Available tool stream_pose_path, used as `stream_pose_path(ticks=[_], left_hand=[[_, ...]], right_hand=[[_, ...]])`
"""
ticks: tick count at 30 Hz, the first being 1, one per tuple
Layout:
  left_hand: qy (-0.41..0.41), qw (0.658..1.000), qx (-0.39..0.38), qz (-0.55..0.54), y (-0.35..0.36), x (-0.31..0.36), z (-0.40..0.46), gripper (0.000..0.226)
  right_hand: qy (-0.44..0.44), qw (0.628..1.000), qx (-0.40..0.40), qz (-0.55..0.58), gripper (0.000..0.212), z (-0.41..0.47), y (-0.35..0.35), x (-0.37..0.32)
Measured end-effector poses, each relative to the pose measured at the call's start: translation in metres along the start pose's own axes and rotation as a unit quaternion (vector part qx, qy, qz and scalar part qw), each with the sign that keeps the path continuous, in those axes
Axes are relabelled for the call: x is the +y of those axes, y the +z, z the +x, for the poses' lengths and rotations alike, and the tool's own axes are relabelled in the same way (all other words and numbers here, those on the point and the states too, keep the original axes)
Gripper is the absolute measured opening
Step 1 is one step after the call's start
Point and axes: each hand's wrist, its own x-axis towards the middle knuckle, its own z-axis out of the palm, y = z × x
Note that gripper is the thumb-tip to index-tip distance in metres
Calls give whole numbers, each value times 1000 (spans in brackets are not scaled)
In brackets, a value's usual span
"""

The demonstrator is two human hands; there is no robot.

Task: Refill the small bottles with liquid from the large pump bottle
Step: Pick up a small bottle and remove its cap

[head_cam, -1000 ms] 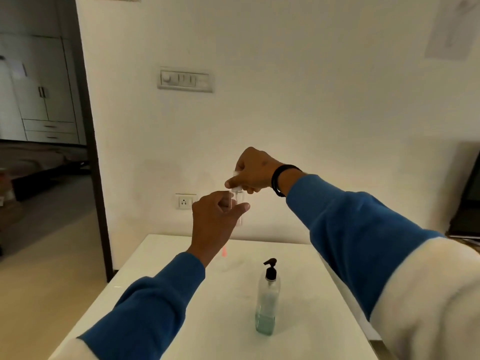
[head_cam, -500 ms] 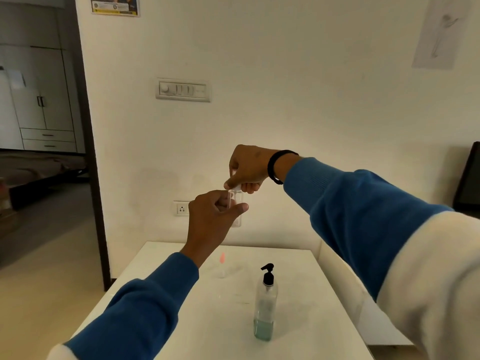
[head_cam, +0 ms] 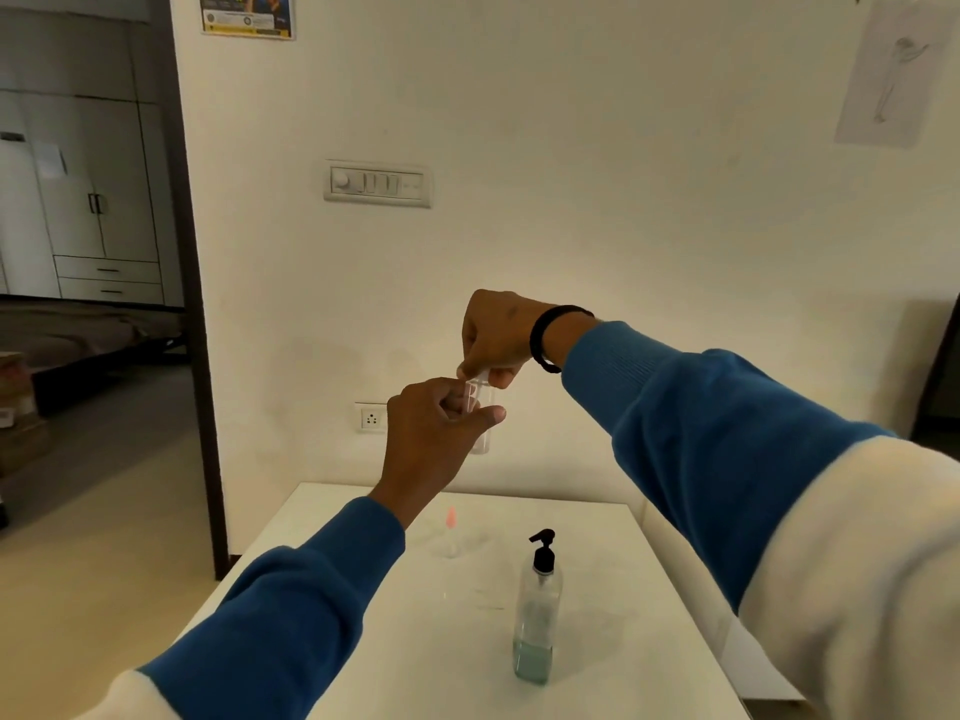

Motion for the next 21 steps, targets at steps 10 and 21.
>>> stream_pose_path(ticks=[10,21], left_hand=[[7,1000,8,0,-6,-5,5,43],[32,999,-7,4,-1,-3,13,49]], right_hand=[[-23,997,2,78,27,0,-9,3],[-12,994,-5,108,18,-4,-18,11]])
